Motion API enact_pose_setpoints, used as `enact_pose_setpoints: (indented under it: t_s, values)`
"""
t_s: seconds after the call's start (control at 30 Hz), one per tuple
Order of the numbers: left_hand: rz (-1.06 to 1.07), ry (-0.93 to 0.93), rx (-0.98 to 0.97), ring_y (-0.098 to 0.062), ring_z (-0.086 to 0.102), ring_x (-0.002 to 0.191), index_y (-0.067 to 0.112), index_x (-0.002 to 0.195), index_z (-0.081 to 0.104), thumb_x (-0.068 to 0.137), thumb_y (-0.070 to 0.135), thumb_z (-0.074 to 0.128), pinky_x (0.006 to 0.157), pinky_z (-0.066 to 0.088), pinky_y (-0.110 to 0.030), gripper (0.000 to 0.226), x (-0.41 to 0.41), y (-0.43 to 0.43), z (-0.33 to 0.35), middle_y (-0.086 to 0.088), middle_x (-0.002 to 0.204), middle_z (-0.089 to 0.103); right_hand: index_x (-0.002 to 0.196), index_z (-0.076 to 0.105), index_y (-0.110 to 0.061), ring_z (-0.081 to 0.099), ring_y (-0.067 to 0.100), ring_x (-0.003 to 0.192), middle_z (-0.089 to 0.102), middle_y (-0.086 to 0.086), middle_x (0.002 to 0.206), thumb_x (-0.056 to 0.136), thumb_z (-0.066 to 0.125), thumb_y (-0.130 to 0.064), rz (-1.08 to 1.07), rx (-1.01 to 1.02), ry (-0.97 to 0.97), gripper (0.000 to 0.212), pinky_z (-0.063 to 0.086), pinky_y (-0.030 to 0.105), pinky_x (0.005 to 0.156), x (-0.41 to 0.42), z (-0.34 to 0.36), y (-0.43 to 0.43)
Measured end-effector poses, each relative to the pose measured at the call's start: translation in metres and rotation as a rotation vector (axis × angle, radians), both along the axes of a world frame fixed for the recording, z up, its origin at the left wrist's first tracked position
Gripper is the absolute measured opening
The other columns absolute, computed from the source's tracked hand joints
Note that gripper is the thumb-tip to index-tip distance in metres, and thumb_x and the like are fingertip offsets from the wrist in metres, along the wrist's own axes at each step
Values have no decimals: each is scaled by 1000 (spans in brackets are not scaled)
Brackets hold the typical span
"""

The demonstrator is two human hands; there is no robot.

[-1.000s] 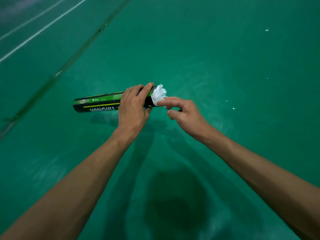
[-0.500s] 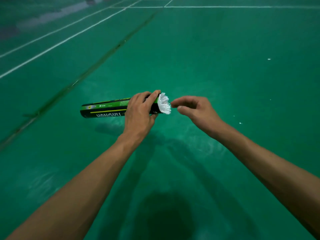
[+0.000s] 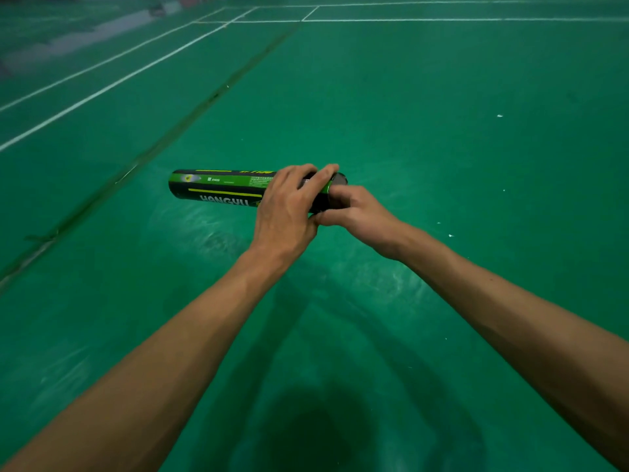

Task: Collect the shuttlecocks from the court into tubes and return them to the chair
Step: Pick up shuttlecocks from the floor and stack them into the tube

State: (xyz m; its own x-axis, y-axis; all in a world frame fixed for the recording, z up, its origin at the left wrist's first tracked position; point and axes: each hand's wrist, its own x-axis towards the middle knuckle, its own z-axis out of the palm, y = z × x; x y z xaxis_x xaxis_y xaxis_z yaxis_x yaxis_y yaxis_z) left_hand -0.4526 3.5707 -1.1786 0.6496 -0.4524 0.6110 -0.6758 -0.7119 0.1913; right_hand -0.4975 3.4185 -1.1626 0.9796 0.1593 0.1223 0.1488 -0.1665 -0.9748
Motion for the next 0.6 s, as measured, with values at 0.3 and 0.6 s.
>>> enact_pose_setpoints:
  t_s: [0.3,0.6]
  values:
    - [33,48,-30,-26,53,118,25,148,54,70,17,90,101,46,-38,86,2,3,-2,-2,129,62,94,73,-17,71,18,86,75,4,94,78,61,-14,-565,91,-122,21,62,44,79,0,7,-21]
    - [-60,-34,106,-34,56,119,14,135,64,76,16,59,106,43,-44,60,-7,-11,-11,-10,127,63,132,54,-11,69,24,96,64,9,111,96,59,-57,-284,446,411,59,61,52,77,-1,-9,9]
